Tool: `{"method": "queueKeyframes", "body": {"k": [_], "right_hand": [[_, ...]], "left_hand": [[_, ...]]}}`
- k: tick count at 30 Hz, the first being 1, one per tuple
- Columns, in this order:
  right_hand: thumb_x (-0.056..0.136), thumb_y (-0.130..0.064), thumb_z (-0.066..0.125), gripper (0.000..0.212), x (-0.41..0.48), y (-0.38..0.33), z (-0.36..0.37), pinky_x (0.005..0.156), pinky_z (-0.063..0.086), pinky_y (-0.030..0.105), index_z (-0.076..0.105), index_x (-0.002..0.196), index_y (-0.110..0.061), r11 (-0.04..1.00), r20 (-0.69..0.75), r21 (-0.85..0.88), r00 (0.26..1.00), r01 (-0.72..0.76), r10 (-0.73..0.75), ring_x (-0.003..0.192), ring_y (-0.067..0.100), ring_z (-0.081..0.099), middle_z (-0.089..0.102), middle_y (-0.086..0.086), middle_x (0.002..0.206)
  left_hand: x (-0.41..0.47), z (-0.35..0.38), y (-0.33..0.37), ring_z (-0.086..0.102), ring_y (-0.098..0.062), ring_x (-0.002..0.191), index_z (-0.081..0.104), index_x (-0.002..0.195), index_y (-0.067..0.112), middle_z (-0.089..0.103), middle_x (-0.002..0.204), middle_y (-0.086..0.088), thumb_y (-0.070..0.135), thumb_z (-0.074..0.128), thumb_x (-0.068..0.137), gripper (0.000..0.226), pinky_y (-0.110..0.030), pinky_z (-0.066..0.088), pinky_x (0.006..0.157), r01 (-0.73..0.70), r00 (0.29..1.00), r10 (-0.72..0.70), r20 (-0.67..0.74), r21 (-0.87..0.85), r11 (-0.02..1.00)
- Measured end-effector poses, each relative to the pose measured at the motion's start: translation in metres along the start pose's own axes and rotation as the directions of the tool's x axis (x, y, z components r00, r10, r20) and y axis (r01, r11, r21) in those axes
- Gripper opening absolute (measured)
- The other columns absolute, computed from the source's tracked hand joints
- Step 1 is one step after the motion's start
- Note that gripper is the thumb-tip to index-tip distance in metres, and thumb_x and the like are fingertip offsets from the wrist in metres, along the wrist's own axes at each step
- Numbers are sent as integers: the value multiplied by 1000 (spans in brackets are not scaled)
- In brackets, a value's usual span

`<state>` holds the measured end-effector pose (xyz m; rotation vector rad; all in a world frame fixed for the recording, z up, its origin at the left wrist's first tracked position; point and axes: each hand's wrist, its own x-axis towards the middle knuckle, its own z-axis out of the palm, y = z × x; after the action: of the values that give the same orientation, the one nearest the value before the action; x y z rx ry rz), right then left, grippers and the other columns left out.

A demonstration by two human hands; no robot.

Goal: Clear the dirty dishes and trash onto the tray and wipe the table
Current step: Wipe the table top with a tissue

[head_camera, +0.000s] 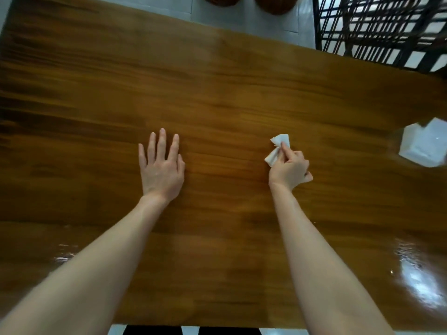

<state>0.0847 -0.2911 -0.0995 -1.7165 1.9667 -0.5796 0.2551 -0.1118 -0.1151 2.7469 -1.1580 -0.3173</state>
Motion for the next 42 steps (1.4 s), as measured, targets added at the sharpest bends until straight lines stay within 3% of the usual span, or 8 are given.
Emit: {"method": "queueKeyframes", "body": {"k": [5,8,11,17,24,28,34,42], "right_hand": [[98,-20,51,27,-44,5,5,90,20,37,68,118,-23,975,229,12,948,223,-220,104,20,48,64,0,104],[96,-21,54,25,-40,23,-6,87,19,35,69,116,-26,952,266,5,917,306,-297,99,18,49,64,-3,99],[96,-23,55,24,-4,45,-25,87,19,35,70,115,-26,958,226,-1,933,287,-279,99,18,48,63,-3,97],[97,-27,54,27,49,75,-51,85,17,31,67,120,-23,998,54,-10,997,54,-54,94,7,37,63,-3,103],[95,-32,56,29,-14,68,-43,83,13,30,67,120,-22,960,247,-4,930,281,-271,103,17,49,66,-3,105],[92,-29,62,25,2,83,-56,85,15,31,70,115,-23,980,183,29,963,198,-200,102,15,48,67,-4,102],[94,-25,59,26,41,120,-93,84,15,31,68,117,-21,992,-26,41,993,-116,117,101,11,42,66,0,110],[92,-21,62,24,-50,112,-76,83,19,32,70,115,-19,965,203,47,943,258,-263,95,19,52,68,1,97]], "left_hand": [[-25,9,75,12,-29,147,30,150,21,21,159,-11,42,23,98,57,-47,1,117,-7,1000,7,6,-49,999],[-42,20,112,12,-29,148,29,150,23,20,159,-10,43,25,97,57,-48,0,117,-13,999,15,31,-55,998],[-55,33,131,7,-28,148,24,152,26,15,161,-9,48,22,97,59,-48,-4,117,3,999,-2,53,-23,1000],[-57,42,131,7,-28,148,25,151,27,18,160,-8,52,20,96,61,-48,-3,117,10,1000,-10,14,25,1000],[-57,41,133,11,-30,147,30,150,26,20,159,-9,54,25,95,62,-51,3,117,10,1000,-11,6,28,1000],[-56,42,132,9,-30,148,28,150,27,18,160,-9,58,22,94,65,-50,0,117,16,1000,-16,6,40,999],[-58,42,132,5,-29,148,25,151,28,14,161,-8,60,19,94,67,-47,-6,116,-2,1000,2,-1,23,1000],[-75,38,159,9,-30,148,31,150,22,18,160,-11,52,30,93,64,-49,-3,116,-23,999,22,-27,-53,998]]}}
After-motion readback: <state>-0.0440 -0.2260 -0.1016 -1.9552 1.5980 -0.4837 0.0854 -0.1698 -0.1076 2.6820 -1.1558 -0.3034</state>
